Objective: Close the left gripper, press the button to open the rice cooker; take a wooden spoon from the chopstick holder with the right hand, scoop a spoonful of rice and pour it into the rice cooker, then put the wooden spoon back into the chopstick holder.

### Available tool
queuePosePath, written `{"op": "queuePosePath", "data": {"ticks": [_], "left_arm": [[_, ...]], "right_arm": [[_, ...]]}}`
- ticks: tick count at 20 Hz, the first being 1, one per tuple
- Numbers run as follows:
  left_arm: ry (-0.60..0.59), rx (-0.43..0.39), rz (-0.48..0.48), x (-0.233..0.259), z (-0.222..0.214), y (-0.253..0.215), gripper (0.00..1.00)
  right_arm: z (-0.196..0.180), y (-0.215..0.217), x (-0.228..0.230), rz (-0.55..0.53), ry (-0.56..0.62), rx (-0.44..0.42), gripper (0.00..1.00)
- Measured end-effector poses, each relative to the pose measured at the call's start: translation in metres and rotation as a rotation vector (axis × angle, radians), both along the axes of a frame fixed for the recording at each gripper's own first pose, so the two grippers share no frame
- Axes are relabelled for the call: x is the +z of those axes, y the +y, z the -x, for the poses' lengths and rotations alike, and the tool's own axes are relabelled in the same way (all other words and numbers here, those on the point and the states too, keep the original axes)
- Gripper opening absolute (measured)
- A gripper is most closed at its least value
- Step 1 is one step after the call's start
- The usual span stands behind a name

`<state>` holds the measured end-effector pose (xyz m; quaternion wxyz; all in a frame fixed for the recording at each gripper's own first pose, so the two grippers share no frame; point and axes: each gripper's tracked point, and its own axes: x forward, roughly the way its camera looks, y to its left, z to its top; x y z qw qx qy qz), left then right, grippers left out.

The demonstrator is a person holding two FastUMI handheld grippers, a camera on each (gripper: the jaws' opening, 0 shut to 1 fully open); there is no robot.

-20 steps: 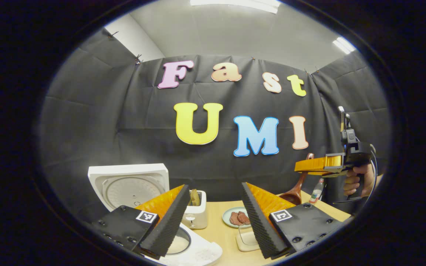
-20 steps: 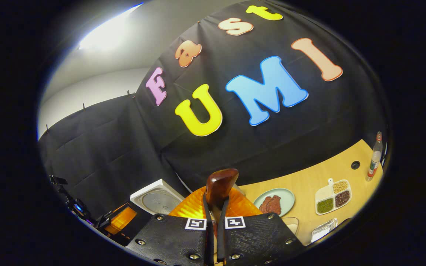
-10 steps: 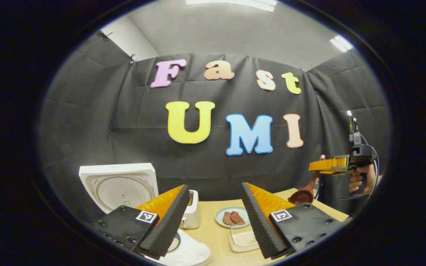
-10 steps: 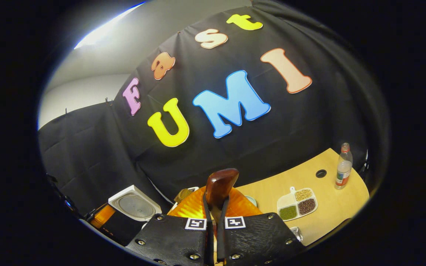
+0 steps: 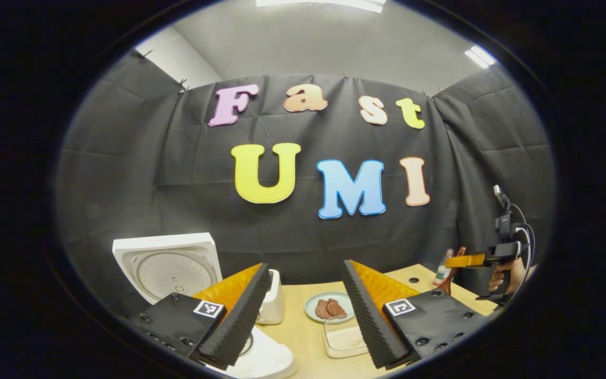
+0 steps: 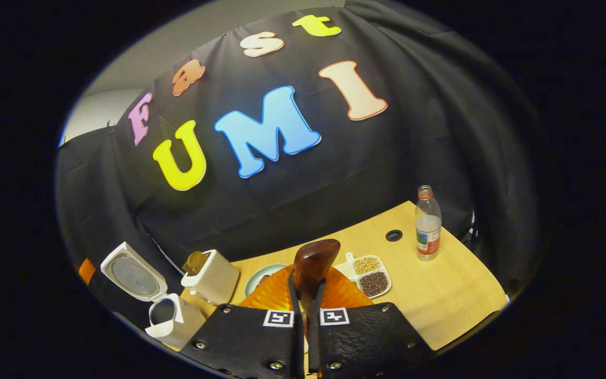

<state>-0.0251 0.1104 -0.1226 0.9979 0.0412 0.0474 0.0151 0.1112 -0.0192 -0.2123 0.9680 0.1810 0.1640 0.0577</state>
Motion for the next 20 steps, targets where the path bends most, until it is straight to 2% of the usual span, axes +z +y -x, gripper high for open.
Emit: {"op": "queuePosePath", "data": {"ticks": [7, 14, 16, 18, 20], "left_arm": [[0.044, 0.025, -0.018, -0.01, 0.007, -0.002, 0.97], [0.055, 0.05, -0.01, -0.009, 0.008, 0.001, 0.97], [0.053, 0.052, -0.02, -0.008, 0.005, 0.001, 0.94], [0.052, 0.045, -0.017, -0.007, 0.003, -0.003, 0.96], [0.055, 0.042, -0.015, -0.009, -0.002, -0.003, 0.97]], "right_arm": [[-0.009, -0.008, -0.065, 0.066, 0.101, -0.034, 0.04], [-0.016, 0.002, -0.094, 0.139, 0.129, -0.026, 0.04], [-0.011, 0.001, -0.097, 0.139, 0.133, -0.015, 0.13], [-0.007, -0.007, -0.092, 0.153, 0.116, -0.018, 0.28], [-0.002, -0.022, -0.079, 0.214, 0.078, -0.043, 0.6]]}}
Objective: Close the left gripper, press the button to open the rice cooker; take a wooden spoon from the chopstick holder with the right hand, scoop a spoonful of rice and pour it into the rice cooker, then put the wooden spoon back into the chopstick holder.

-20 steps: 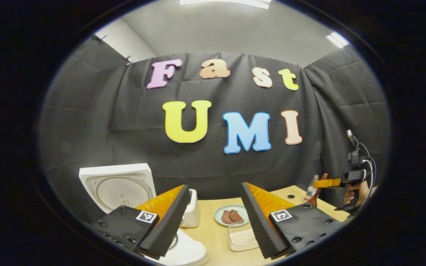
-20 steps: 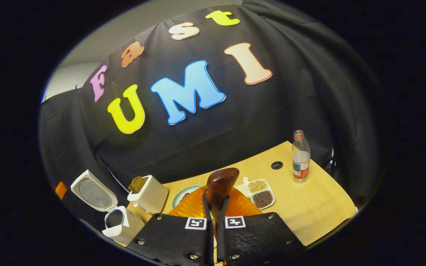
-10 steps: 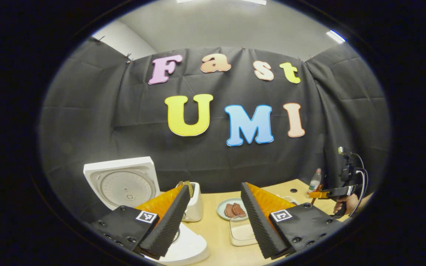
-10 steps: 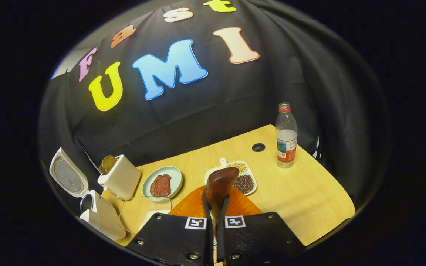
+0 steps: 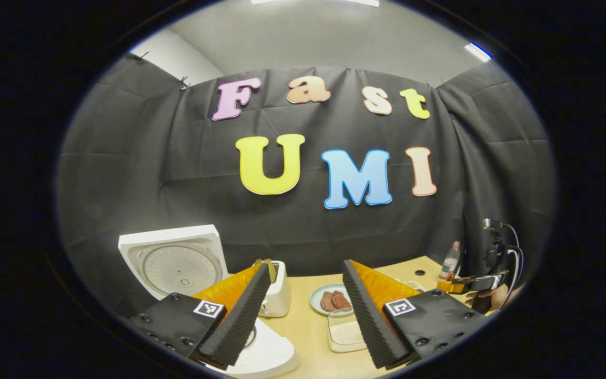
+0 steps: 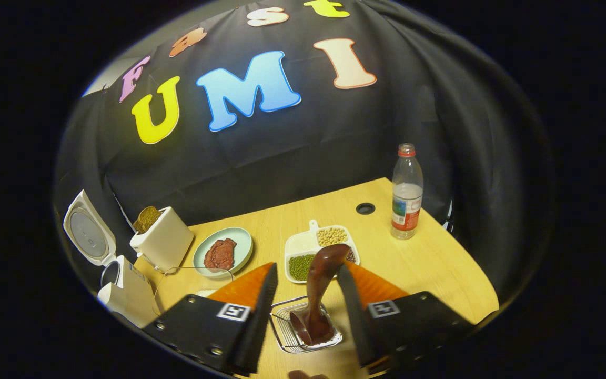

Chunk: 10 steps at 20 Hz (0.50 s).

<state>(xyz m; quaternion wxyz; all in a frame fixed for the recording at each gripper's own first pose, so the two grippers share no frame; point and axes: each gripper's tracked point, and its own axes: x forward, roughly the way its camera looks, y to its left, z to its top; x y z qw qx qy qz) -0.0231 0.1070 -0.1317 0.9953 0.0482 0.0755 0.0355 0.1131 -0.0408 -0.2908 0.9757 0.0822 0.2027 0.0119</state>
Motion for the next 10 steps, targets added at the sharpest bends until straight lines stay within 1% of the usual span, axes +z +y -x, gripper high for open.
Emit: {"op": "queuePosePath", "data": {"ticks": [1, 4, 7, 10], "left_arm": [[-0.002, -0.005, 0.003, -0.001, -0.003, -0.002, 0.97], [-0.013, -0.012, 0.001, 0.005, -0.009, -0.003, 0.97], [-0.02, 0.003, -0.011, 0.012, -0.018, 0.006, 0.95], [-0.038, 0.038, -0.028, 0.025, -0.027, 0.026, 0.94]], "right_arm": [[0.003, -0.004, 0.01, 0.029, -0.021, 0.004, 0.8], [0.017, -0.002, 0.051, 0.089, -0.097, 0.031, 0.8], [0.028, 0.014, 0.096, 0.129, -0.196, 0.079, 0.8], [0.034, 0.038, 0.131, 0.096, -0.248, 0.121, 0.8]]}}
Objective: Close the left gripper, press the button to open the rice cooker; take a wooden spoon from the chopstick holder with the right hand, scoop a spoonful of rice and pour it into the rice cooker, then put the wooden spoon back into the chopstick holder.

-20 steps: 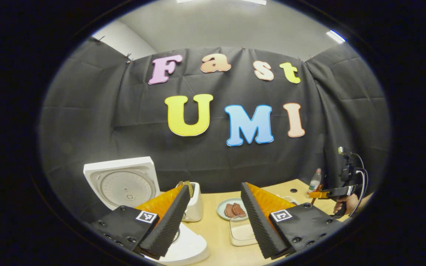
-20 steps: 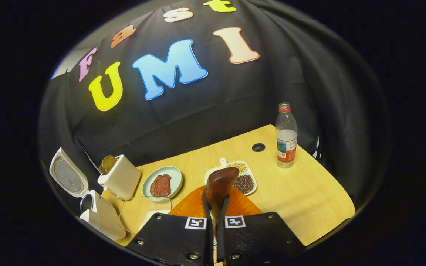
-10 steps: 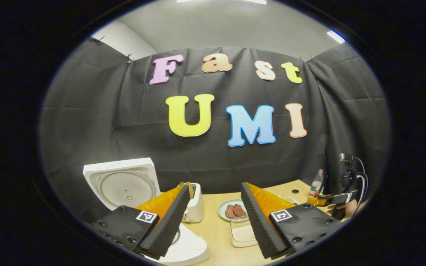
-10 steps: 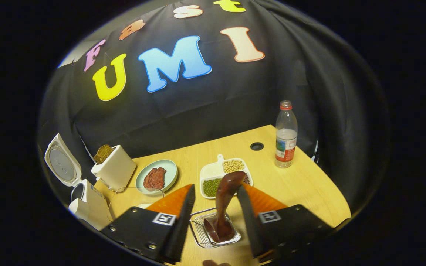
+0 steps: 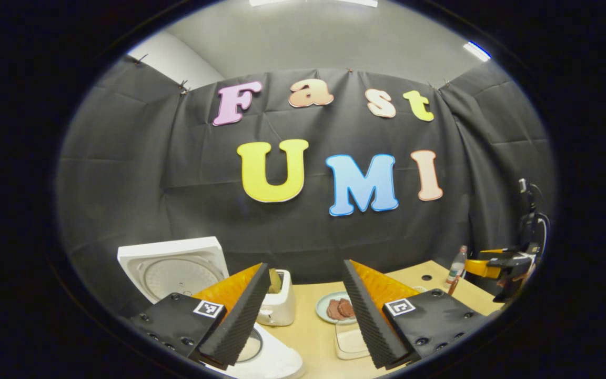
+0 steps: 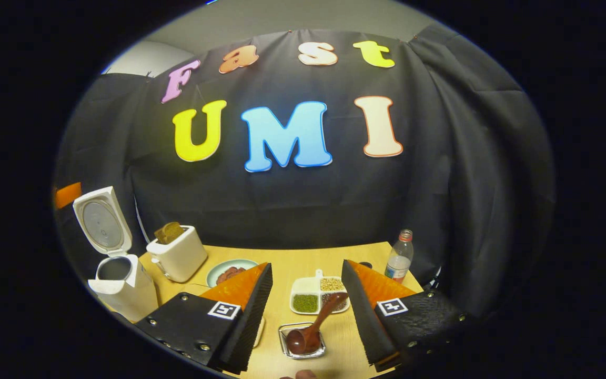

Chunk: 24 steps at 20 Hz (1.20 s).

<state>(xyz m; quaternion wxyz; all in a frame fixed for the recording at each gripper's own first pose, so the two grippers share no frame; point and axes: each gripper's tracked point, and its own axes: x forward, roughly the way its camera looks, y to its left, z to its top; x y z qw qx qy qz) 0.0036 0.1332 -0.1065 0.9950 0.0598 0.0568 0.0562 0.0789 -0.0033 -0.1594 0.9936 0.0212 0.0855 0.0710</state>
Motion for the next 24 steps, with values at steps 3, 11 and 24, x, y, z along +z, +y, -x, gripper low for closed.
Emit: {"op": "queuePosePath", "data": {"ticks": [3, 11, 24], "left_arm": [[0.004, 0.068, -0.031, 0.01, -0.009, 0.034, 0.91], [-0.07, 0.215, 0.062, 0.052, -0.025, 0.144, 0.95], [-0.067, 0.412, 0.116, 0.035, -0.098, 0.303, 0.96]], "right_arm": [[0.001, 0.014, 0.006, -0.017, -0.005, 0.025, 0.8], [0.0, 0.023, -0.001, -0.028, 0.048, 0.028, 0.8], [-0.015, 0.03, 0.001, 0.006, 0.064, 0.029, 0.8]]}}
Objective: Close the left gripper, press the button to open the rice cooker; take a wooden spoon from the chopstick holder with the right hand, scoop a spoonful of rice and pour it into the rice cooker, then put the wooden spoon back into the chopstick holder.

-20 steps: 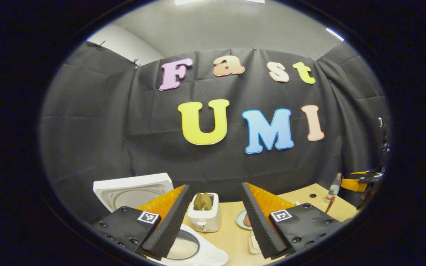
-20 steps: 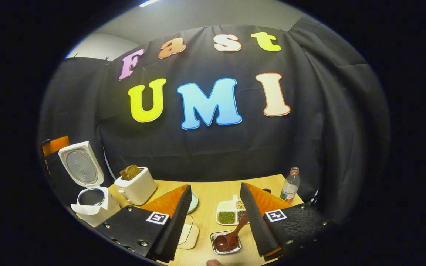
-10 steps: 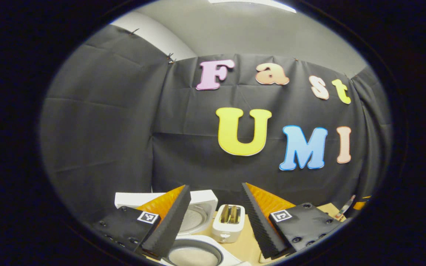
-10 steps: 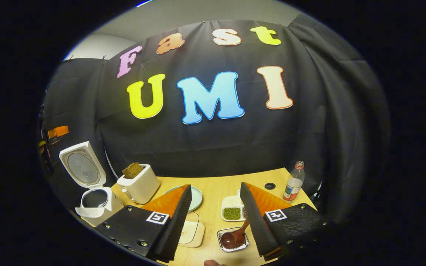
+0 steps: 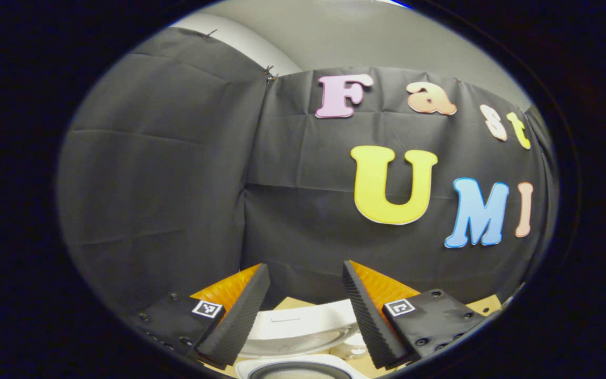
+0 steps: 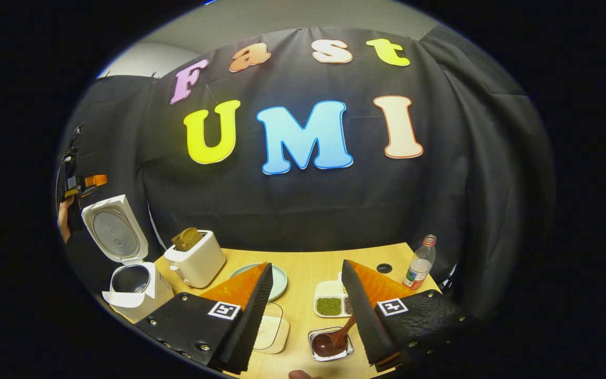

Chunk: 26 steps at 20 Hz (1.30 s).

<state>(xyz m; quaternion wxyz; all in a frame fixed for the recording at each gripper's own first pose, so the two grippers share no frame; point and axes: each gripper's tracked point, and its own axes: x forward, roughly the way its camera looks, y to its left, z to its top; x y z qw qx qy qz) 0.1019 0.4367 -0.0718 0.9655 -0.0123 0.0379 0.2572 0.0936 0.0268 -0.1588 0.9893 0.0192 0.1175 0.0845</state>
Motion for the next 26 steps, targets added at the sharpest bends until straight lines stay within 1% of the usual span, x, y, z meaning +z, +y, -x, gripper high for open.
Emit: {"op": "queuePosePath", "data": {"ticks": [3, 7, 9, 10, 11, 12, 13, 14, 15, 16, 18, 19, 20, 21, 22, 23, 24, 25, 26], "left_arm": [[0.014, 0.024, 0.009, -0.012, -0.015, 0.02, 0.96], [0.08, 0.044, 0.043, -0.039, -0.025, 0.029, 0.96], [0.109, 0.041, 0.014, -0.045, -0.024, 0.025, 0.97], [0.146, 0.043, -0.01, -0.049, -0.022, 0.022, 0.96], [0.16, 0.045, -0.014, -0.056, -0.021, 0.019, 0.95], [0.148, 0.041, -0.005, -0.055, -0.018, 0.017, 0.99], [0.152, 0.045, -0.008, -0.055, -0.007, 0.008, 0.96], [0.149, 0.042, -0.004, -0.054, -0.001, 0.002, 0.98], [0.148, 0.038, -0.005, -0.055, 0.006, -0.004, 0.96], [0.148, 0.037, 0.0, -0.056, 0.012, -0.01, 0.98], [0.133, 0.037, 0.007, -0.063, 0.025, -0.026, 0.93], [0.125, 0.026, 0.006, -0.066, 0.034, -0.036, 0.95], [0.119, 0.018, -0.001, -0.069, 0.043, -0.045, 0.94], [0.116, 0.007, -0.015, -0.076, 0.053, -0.056, 0.97], [0.125, 0.004, -0.029, -0.083, 0.062, -0.066, 0.97], [0.128, 0.002, -0.038, -0.092, 0.071, -0.076, 0.91], [0.13, 0.002, -0.032, -0.1, 0.08, -0.084, 0.91], [0.134, -0.003, -0.023, -0.108, 0.087, -0.093, 0.98], [0.141, -0.008, -0.015, -0.117, 0.094, -0.101, 0.94]], "right_arm": [[-0.003, -0.007, -0.002, -0.002, 0.012, -0.02, 0.8], [-0.007, -0.012, -0.006, -0.01, 0.026, -0.037, 0.8], [-0.008, -0.01, -0.007, -0.014, 0.03, -0.035, 0.8], [-0.009, -0.008, -0.007, -0.015, 0.031, -0.032, 0.8], [-0.01, -0.006, -0.008, -0.015, 0.034, -0.026, 0.8], [-0.01, -0.003, -0.008, -0.016, 0.037, -0.02, 0.8], [-0.011, -0.001, -0.008, -0.018, 0.04, -0.013, 0.8], [-0.011, 0.001, -0.008, -0.022, 0.044, -0.007, 0.8], [-0.011, 0.003, -0.009, -0.025, 0.047, 0.0, 0.8], [-0.01, 0.004, -0.01, -0.027, 0.05, 0.002, 0.8], [-0.008, 0.004, -0.009, -0.039, 0.05, 0.003, 0.8], [-0.008, 0.003, -0.008, -0.041, 0.049, 0.002, 0.8], [-0.007, 0.002, -0.007, -0.041, 0.048, 0.003, 0.8], [-0.004, 0.002, -0.006, -0.043, 0.054, 0.006, 0.8], [-0.001, 0.002, -0.002, -0.05, 0.053, 0.01, 0.8], [0.0, 0.001, 0.007, -0.06, 0.04, 0.011, 0.8], [0.001, -0.001, 0.017, -0.067, 0.022, 0.01, 0.8], [0.002, -0.001, 0.024, -0.069, 0.007, 0.011, 0.8], [0.002, -0.001, 0.032, -0.069, -0.005, 0.013, 0.8]]}}
